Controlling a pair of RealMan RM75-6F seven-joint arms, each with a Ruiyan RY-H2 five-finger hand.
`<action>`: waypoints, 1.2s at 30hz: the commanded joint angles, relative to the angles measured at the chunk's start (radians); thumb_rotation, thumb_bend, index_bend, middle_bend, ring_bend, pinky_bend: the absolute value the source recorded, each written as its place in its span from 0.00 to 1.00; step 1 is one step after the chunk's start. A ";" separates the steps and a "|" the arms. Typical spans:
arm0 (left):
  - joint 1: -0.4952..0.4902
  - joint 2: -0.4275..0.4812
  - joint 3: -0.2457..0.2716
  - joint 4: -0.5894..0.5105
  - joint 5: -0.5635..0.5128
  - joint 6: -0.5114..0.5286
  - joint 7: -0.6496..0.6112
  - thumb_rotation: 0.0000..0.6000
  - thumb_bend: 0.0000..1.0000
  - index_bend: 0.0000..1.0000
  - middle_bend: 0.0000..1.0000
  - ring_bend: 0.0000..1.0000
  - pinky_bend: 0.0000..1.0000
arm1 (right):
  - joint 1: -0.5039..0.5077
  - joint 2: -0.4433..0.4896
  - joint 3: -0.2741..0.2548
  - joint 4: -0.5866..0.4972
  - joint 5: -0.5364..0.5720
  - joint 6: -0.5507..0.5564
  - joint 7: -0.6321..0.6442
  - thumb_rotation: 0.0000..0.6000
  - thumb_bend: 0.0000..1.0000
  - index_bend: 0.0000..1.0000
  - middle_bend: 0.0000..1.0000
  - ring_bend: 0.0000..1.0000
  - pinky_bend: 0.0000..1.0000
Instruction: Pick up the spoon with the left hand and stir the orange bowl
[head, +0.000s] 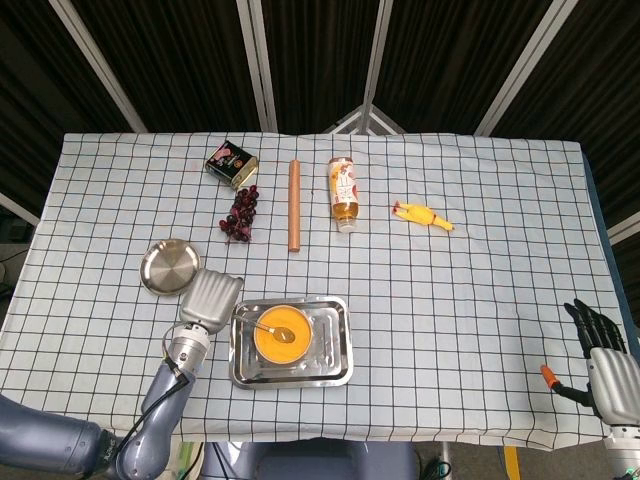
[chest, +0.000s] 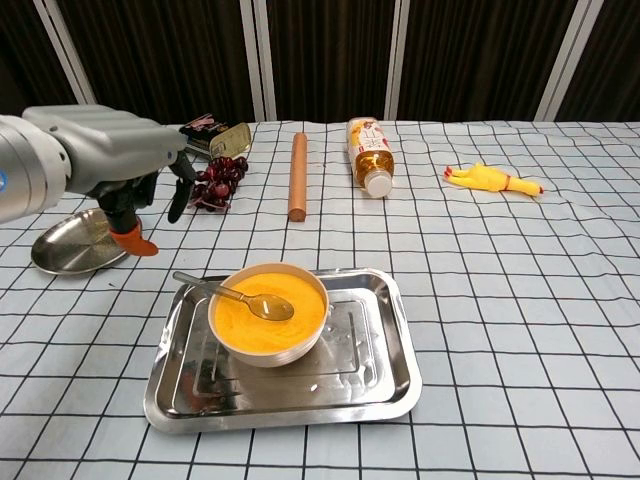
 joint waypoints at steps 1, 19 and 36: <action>-0.018 -0.024 0.007 0.016 -0.030 0.006 0.015 1.00 0.41 0.49 1.00 1.00 1.00 | 0.000 0.000 0.001 0.001 0.000 0.000 0.002 1.00 0.34 0.00 0.00 0.00 0.00; -0.060 -0.105 0.025 0.070 -0.094 0.007 0.026 1.00 0.47 0.47 1.00 1.00 1.00 | 0.001 0.002 -0.001 -0.002 0.000 -0.004 0.005 1.00 0.34 0.00 0.00 0.00 0.00; -0.076 -0.140 0.030 0.111 -0.098 0.014 0.015 1.00 0.48 0.50 1.00 1.00 1.00 | 0.001 0.004 -0.002 -0.004 -0.001 -0.004 0.007 1.00 0.34 0.00 0.00 0.00 0.00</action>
